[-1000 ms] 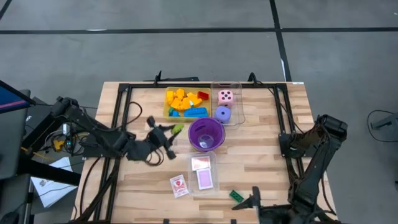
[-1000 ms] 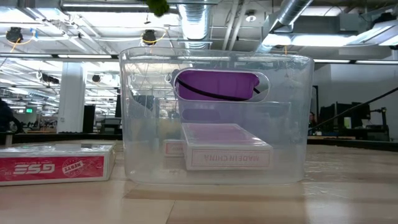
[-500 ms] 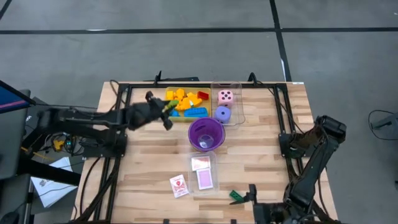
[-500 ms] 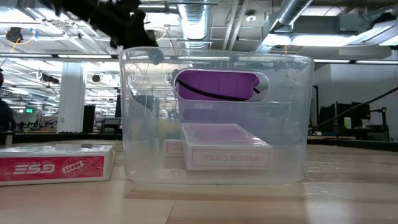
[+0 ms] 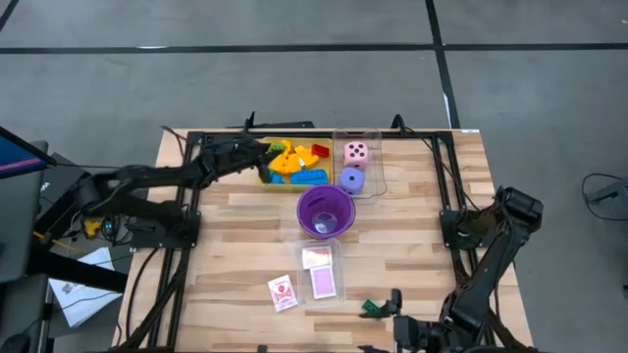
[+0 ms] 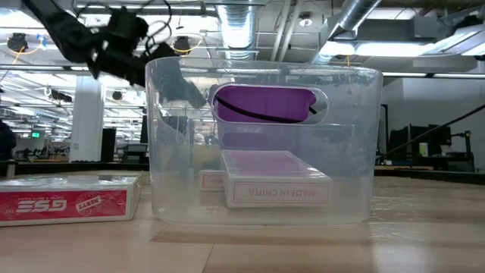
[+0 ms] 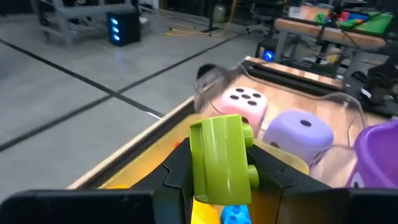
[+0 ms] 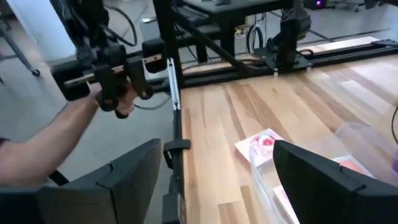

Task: Pick & Place Toys
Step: Put the light green game piece into the yellow bin

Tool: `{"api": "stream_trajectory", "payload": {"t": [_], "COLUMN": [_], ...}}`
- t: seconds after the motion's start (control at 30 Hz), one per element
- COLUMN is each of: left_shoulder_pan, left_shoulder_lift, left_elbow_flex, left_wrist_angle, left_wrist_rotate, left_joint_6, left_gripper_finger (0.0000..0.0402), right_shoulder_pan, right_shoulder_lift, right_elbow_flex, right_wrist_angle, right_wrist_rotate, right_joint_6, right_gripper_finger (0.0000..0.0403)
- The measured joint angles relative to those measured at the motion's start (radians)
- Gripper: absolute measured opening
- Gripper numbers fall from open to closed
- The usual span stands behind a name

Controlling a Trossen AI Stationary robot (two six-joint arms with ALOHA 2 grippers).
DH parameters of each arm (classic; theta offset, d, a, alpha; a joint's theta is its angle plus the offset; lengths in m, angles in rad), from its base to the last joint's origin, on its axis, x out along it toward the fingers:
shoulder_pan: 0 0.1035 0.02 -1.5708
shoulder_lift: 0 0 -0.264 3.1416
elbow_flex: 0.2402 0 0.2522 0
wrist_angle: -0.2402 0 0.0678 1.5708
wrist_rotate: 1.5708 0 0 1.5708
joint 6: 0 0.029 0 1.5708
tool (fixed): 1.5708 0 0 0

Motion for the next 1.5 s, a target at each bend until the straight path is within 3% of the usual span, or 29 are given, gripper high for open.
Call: {"api": "stream_trajectory", "payload": {"t": [0.2, 0.5, 0.77, 1.13, 1.5], "left_shoulder_pan": [0.045, 0.045, 0.042, 0.011, 0.012], "left_shoulder_lift": [0.228, 0.436, 0.451, 0.451, 0.451], "left_elbow_flex": [0.025, 0.135, 0.142, 0.142, 0.142], "left_wrist_angle": [0.163, 0.151, 0.147, 0.153, 0.153], "left_wrist_rotate": [0.209, 0.341, 0.339, 0.192, 0.175], "left_joint_6": [0.001, 0.014, 0.02, 0.018, 0.001], "left_gripper_finger": [0.0091, 0.0095, 0.0095, 0.0096, 0.0097], "right_shoulder_pan": [-0.01, -0.018, -0.017, -0.027, -0.027], "right_shoulder_lift": [0.043, 0.051, 0.051, 0.051, 0.051], "right_elbow_flex": [-0.001, -0.001, -0.001, -0.001, -0.001], "right_wrist_angle": [-0.004, -0.004, -0.007, -0.042, -0.051], "right_wrist_rotate": [0.019, 0.02, 0.019, 0.019, 0.013], "right_joint_6": [0.021, 0.028, 0.028, 0.028, 0.028], "right_gripper_finger": [0.0302, 0.0302, 0.0302, 0.0302, 0.0302]}}
